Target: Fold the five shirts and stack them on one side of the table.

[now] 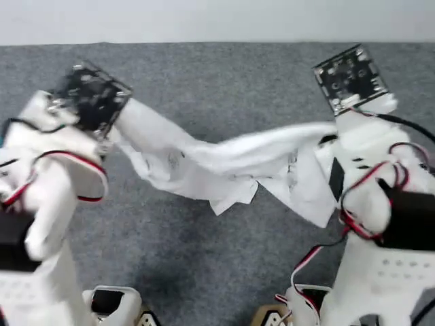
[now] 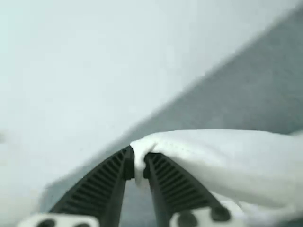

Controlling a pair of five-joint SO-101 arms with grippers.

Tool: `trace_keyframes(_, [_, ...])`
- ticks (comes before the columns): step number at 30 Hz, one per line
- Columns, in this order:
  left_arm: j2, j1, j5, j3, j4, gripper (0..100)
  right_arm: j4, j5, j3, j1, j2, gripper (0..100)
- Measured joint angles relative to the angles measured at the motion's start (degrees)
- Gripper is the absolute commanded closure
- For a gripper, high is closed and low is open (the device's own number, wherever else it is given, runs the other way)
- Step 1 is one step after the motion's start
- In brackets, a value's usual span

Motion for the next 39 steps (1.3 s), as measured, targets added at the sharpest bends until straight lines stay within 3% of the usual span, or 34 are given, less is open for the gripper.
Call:
trace_keyframes(8, [-0.2, -0.5, -3.2, -13.6, -3.5, 99, -7.6, -0.1, -13.0, -0.4, -0.2, 98.8])
trace_keyframes(13, [-0.9, -0.5, -9.2, -20.0, -10.4, 99, -8.0, 3.1, -17.9, -0.4, -1.8, 98.8])
trace_keyframes(20, [-1.3, -0.5, -17.6, -22.9, -17.6, 99, -9.1, 5.2, -22.0, 5.5, -3.3, 98.8])
trace_keyframes(28, [-2.0, -0.5, -19.5, -29.3, -17.6, 99, -4.9, 5.2, -22.2, 6.9, -6.2, 98.8])
trace_keyframes(39, [-2.2, -2.8, -25.5, -40.1, -9.4, 99, 3.9, 5.8, -22.2, 6.9, -11.3, 98.8])
